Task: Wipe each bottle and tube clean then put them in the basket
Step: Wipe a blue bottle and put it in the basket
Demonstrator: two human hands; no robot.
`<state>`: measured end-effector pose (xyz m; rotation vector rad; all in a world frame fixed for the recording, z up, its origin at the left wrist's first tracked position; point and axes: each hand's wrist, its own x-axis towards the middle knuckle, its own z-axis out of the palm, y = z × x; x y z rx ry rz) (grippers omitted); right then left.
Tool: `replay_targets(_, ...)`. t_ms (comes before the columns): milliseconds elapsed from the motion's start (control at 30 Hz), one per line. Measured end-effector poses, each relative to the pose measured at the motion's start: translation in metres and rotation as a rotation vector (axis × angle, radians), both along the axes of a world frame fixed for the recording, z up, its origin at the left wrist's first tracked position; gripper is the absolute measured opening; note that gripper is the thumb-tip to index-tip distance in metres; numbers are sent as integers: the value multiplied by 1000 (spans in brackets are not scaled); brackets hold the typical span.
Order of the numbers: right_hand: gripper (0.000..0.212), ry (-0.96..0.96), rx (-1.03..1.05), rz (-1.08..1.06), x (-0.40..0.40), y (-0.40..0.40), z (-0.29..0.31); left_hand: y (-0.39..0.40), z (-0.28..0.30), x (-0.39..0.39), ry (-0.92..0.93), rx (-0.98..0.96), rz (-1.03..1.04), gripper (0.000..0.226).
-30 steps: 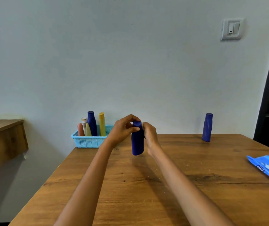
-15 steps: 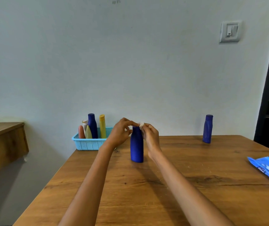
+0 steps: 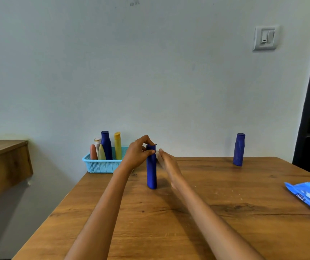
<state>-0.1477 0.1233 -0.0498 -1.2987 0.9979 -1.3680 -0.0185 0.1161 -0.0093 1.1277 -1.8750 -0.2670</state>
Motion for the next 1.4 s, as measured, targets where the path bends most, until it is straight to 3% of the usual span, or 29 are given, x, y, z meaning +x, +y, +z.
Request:
replay_targets(133, 36, -98, -142, 23, 13, -1, 9, -1, -4, 1, 39, -19, 11, 20)
replay_targets(333, 40, 123, -333, -168, 11, -2, 1, -6, -8, 11, 120, -11, 20, 20)
replay_targets(467, 34, -41, -307, -195, 10, -3, 4, -10, -8, 15, 95, 4, 6, 22)
replay_targets(600, 27, -6, -334, -250, 14, -2, 8, -12, -6, 17, 76, 36, -39, 26)
replay_targets(667, 14, 75, -281, -280, 16, -1, 3, -11, -5, 17, 66, 50, -42, 28)
replay_targets(800, 23, 314, 29, -184, 16, -1, -12, -10, -4, 20, 62, 66, -48, 33)
replay_targets(933, 22, 294, 216, -86, 12, 3, -10, -10, -3, 20, 57, 81, -47, 36)
replay_targets(1167, 20, 136, -40, -140, 25, 2, 9, -12, -5, 22, 123, 84, 9, 36)
replay_targets(1400, 14, 316, -189, -211, 21, -1, -2, -8, -4, 26, 154, 99, 50, 34)
